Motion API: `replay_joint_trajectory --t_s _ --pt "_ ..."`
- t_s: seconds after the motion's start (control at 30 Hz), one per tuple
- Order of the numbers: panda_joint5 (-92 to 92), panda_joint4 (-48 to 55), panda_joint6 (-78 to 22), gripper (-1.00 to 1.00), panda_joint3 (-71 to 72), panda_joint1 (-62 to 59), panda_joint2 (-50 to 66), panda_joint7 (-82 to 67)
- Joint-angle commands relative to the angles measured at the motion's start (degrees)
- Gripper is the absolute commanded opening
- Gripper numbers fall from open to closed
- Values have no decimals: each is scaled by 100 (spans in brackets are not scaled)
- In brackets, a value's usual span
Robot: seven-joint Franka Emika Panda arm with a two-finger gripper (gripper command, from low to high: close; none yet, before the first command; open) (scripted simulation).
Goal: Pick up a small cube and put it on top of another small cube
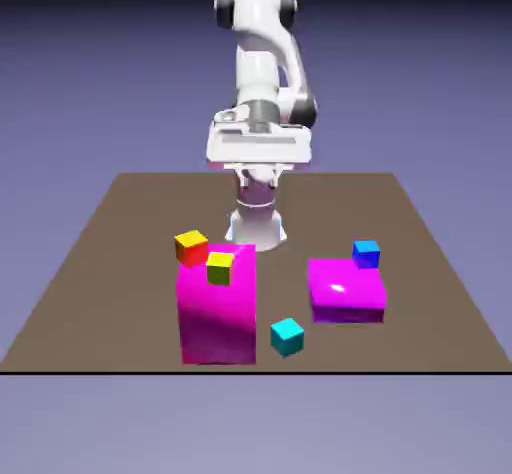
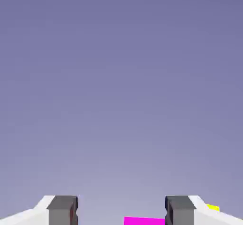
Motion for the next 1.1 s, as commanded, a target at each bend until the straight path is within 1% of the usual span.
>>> replay_joint_trajectory --t_s 0.0,1.07 --pt "-64 197 -242 0 53 -2 208 2" --pt "-2095 6480 -7986 0 1755 -75 6853 72"
